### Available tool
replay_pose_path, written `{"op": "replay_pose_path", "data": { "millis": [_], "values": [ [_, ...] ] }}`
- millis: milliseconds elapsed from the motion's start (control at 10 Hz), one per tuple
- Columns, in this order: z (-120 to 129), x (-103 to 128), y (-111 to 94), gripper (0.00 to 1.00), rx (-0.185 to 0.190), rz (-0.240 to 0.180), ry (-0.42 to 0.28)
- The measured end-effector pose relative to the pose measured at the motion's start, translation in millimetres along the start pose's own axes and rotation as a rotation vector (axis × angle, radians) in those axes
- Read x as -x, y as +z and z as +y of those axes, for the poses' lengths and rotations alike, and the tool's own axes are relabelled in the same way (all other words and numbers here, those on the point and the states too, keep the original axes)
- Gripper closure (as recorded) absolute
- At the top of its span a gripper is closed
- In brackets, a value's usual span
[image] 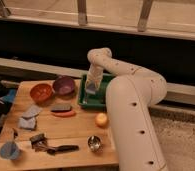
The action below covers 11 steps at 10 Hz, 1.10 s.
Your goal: Wipe tray with sponge
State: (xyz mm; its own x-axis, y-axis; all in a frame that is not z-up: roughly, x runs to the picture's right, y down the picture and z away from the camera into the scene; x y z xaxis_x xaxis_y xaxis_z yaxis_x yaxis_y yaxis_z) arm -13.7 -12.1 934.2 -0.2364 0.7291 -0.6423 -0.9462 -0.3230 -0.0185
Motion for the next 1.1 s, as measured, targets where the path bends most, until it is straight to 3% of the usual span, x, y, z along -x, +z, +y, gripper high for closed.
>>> {"op": "replay_pose_path", "data": {
  "millis": [200,400,500,700,800,1100],
  "values": [
    [-2.1,-22.0,3.0,1.00,-0.002,0.038,-0.021],
    [-19.6,-33.9,1.2,1.00,-0.033,0.061,-0.019],
    [-32.2,-32.8,-2.7,1.00,-0.060,0.052,-0.004],
    [-38.1,-16.5,-9.3,1.00,-0.117,-0.005,0.009],
    [-38.0,-5.1,-12.9,1.00,-0.123,-0.033,0.013],
    [-17.6,12.5,-16.7,1.00,-0.074,-0.081,-0.004]
  ]
}}
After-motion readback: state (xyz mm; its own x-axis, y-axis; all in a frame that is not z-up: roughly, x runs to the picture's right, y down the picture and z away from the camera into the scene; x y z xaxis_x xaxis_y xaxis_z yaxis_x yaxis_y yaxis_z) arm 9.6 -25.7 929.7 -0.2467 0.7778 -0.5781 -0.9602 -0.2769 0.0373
